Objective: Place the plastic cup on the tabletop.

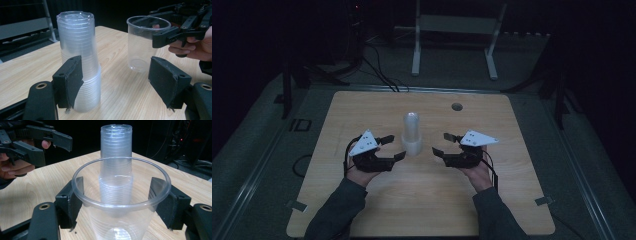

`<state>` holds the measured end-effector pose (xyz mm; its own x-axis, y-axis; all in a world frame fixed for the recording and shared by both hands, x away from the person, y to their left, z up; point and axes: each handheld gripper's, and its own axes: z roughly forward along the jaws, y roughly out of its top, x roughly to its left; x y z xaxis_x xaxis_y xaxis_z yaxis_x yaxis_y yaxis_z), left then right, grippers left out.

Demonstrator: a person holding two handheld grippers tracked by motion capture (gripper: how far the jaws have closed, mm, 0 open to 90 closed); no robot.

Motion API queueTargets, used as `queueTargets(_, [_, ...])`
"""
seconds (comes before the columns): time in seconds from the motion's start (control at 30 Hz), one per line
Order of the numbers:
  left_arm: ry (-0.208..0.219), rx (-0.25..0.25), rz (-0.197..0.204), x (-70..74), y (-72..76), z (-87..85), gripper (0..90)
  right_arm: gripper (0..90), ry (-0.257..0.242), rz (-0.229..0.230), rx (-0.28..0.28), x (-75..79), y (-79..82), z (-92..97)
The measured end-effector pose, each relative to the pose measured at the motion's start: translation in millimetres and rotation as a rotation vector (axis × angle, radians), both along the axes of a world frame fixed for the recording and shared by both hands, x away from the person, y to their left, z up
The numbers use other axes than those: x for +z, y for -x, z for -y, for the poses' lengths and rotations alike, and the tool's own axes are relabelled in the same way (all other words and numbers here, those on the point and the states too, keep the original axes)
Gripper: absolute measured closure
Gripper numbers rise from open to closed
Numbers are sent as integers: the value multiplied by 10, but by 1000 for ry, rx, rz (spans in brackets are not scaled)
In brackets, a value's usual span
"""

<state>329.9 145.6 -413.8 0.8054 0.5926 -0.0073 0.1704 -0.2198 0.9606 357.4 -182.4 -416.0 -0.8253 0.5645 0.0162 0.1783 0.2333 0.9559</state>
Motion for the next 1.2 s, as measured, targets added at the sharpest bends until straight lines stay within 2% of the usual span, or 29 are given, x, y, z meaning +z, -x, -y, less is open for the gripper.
queueTargets(1.2, [1,0,-3,-6,1,5,277,285,3,-44,-16,-198,-23,61])
